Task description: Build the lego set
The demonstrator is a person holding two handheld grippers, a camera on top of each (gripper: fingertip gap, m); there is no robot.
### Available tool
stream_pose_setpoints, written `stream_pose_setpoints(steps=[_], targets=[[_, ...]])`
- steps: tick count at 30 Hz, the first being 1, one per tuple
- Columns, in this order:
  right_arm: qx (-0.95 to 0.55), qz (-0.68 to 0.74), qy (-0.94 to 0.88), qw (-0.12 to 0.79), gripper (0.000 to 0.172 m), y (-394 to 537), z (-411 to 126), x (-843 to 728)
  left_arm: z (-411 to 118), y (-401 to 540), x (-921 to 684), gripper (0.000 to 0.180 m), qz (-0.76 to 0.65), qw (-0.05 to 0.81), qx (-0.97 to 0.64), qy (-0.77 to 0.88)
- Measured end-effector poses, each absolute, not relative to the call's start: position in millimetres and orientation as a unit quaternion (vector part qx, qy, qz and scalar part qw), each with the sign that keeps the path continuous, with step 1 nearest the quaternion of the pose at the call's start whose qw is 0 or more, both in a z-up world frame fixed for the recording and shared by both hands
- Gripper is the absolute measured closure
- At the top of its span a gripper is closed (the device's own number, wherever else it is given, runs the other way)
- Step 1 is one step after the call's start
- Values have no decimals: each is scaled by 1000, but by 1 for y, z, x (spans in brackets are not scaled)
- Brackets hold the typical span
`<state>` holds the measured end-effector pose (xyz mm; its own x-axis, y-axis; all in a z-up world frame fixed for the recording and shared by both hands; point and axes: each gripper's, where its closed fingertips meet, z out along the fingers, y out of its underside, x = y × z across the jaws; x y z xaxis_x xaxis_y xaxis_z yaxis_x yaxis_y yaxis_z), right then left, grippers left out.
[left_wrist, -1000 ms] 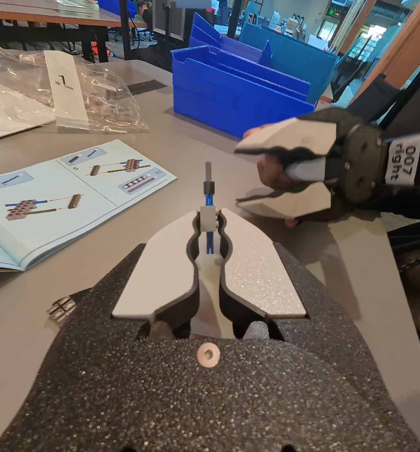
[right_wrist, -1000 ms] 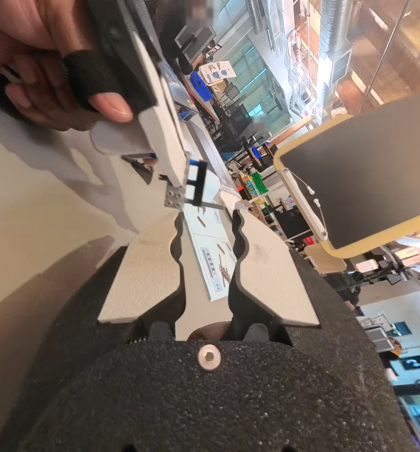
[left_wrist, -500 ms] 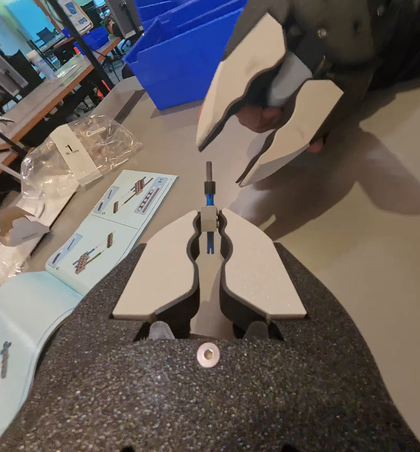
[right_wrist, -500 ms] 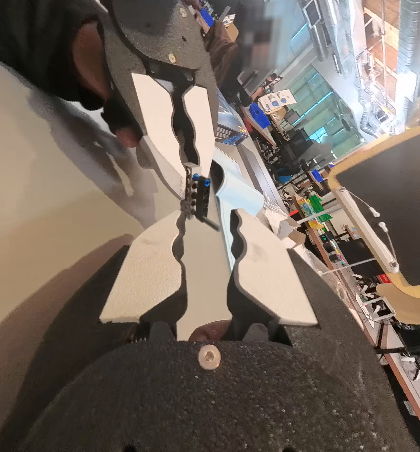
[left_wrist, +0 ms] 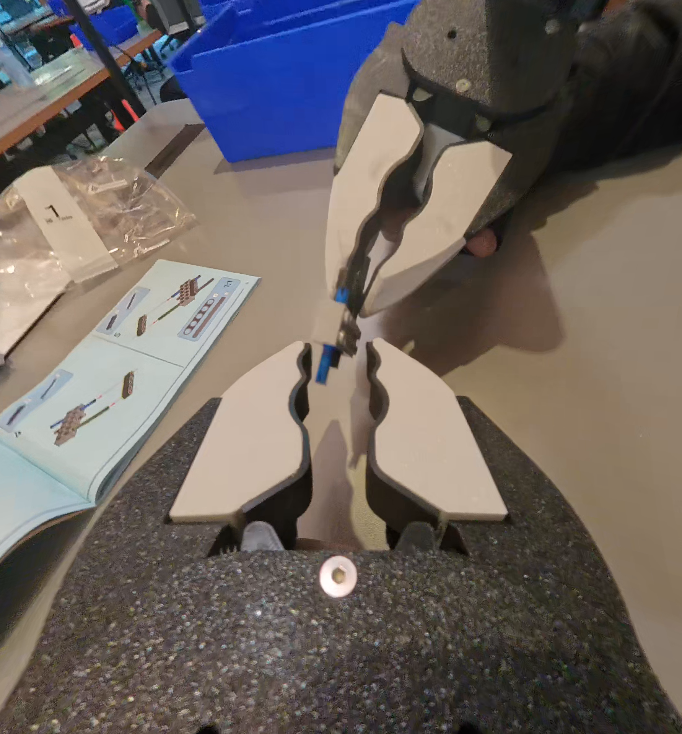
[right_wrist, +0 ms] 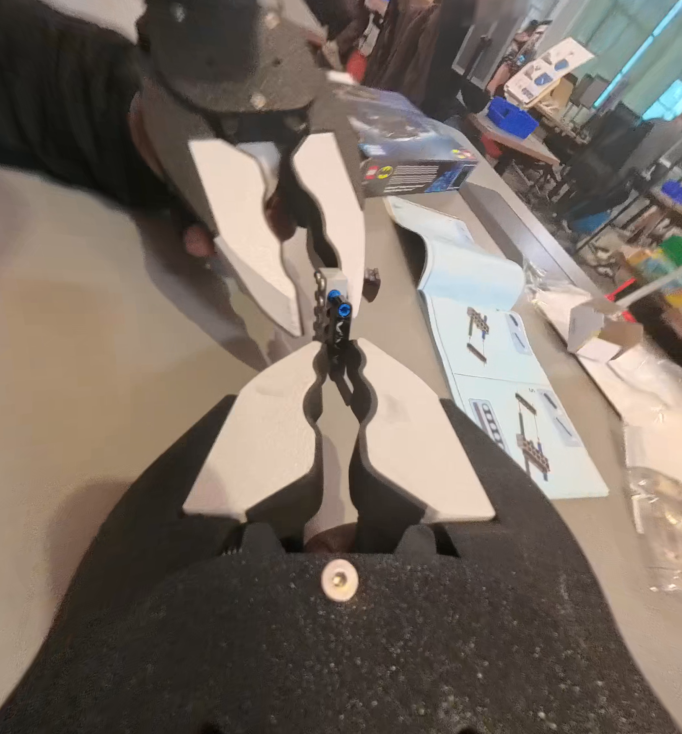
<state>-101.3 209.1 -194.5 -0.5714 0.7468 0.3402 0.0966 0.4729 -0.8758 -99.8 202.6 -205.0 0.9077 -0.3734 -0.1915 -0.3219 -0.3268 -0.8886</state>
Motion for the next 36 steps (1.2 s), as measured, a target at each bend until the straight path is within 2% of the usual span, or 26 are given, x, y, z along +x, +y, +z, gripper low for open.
stream_pose_setpoints(steps=[11, 16, 21, 24, 36], targets=[[-374, 591, -673, 242, 163, 210, -169, -101, -172, 202, -99, 151, -218, 600, -764, 93], [-376, 627, -650, 209, 163, 204, -162, -98, -162, 201, -95, 168, -279, 616, -733, 71], [-369, 626, -655, 208, 162, 204, -163, -95, -161, 199, -94, 169, -290, 614, -730, 75], [-363, 620, -661, 216, 153, 207, -163, -94, -163, 198, -91, 169, -284, 610, -735, 88], [-335, 621, -683, 188, 163, 202, -167, -85, -169, 196, -86, 169, -261, 595, -752, 112]])
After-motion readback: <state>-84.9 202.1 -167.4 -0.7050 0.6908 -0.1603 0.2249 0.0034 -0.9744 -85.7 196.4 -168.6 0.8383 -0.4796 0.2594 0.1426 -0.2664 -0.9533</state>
